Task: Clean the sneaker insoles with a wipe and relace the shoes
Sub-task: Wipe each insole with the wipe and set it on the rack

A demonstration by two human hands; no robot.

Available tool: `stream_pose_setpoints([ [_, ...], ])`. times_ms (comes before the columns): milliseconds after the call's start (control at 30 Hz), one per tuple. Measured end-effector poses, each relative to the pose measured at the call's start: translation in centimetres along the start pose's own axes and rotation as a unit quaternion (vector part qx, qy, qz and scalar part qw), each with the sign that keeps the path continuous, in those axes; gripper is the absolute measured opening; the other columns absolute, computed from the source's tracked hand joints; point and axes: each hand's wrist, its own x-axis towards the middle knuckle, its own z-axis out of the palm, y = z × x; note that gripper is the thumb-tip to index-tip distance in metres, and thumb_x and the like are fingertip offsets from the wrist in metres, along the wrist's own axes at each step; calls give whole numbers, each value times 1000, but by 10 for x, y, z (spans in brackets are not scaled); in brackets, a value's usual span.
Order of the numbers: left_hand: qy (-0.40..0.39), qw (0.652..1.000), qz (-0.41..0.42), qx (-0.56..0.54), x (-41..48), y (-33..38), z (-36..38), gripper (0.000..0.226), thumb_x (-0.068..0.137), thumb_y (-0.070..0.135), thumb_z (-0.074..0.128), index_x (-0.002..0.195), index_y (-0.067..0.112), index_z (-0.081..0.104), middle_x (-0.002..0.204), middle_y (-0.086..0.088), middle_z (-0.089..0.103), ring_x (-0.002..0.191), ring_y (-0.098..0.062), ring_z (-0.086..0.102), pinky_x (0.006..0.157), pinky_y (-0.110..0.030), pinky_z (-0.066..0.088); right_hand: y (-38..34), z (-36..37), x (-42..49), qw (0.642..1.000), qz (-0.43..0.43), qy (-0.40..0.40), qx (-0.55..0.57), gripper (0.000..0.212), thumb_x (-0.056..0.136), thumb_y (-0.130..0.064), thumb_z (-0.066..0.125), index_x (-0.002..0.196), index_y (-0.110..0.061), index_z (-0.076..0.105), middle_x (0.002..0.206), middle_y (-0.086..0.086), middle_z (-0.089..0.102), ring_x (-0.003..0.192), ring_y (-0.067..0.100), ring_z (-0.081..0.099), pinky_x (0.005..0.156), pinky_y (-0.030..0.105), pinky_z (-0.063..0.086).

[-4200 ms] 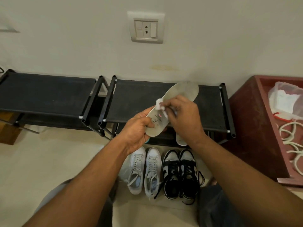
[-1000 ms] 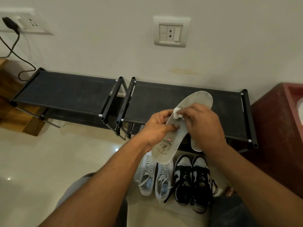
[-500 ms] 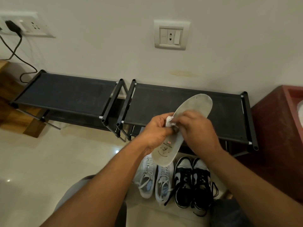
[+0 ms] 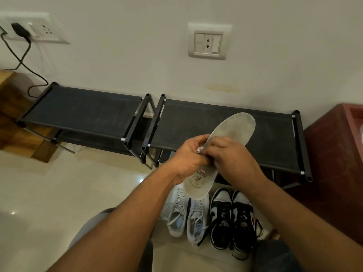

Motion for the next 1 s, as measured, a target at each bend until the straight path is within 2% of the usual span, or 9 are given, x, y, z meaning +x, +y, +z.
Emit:
stream_pose_setpoints([
  [133,-6,1000,-1,-3,0,1,0,72,86,-24,65,145,16,60,125,-14,75,112,-28,73,97,-40,60,29,-10,4,986,137,93,-1,18,90,-11,74,104,-21,80,100,-5,69,88,17,66,75,42,60],
  [200,-6,1000,0,-11,0,2,-1,72,85,-25,63,145,15,60,120,-13,76,107,-27,73,93,-38,60,12,-7,4,993,96,64,4,20,87,-10,76,105,-20,80,101,-4,70,91,19,67,77,39,60],
  [267,-7,1000,-1,-5,-1,1,-1,74,83,-26,62,145,15,60,116,-13,75,104,-25,72,89,-36,60,0,0,-1,1000,2,19,-9,24,81,-9,80,104,-18,80,100,0,72,92,23,68,76,38,60],
  [400,1,1000,-2,-3,1,2,-1,76,85,-23,66,147,19,59,126,-13,75,115,-29,73,100,-44,60,31,-10,5,983,146,107,5,17,90,-10,74,103,-20,80,100,-2,71,91,19,67,78,43,59],
  [533,1,1000,1,-17,0,0,-2,77,83,-27,63,147,16,59,122,-15,74,104,-26,72,91,-38,61,2,1,-1,1000,4,12,-4,26,82,-8,79,105,-20,80,101,-1,72,93,24,67,77,42,60],
  [667,27,999,8,-20,2,3,-1,79,82,-26,64,147,19,59,124,-14,76,111,-30,72,97,-46,61,29,-10,4,985,143,97,3,17,89,-11,76,103,-19,80,99,0,72,89,24,69,79,39,58],
  [800,45,997,11,-61,2,4,-4,78,81,-28,61,144,18,62,120,-15,76,102,-27,73,84,-40,62,2,-1,-2,999,24,26,-8,19,86,-12,78,104,-18,80,96,-1,71,89,23,67,74,42,60],
  [900,47,997,2,-57,3,4,-5,75,82,-25,62,144,18,62,122,-14,77,105,-30,74,90,-45,61,30,-9,1,984,143,109,0,15,91,-13,76,105,-17,80,97,-2,71,88,18,67,79,43,60],
  [1000,40,995,4,-91,1,7,-8,69,83,-24,62,139,16,65,116,-14,77,101,-28,73,88,-44,61,12,-6,1,990,103,93,2,17,89,-12,77,104,-16,80,97,-2,71,89,19,67,78,39,60],
])
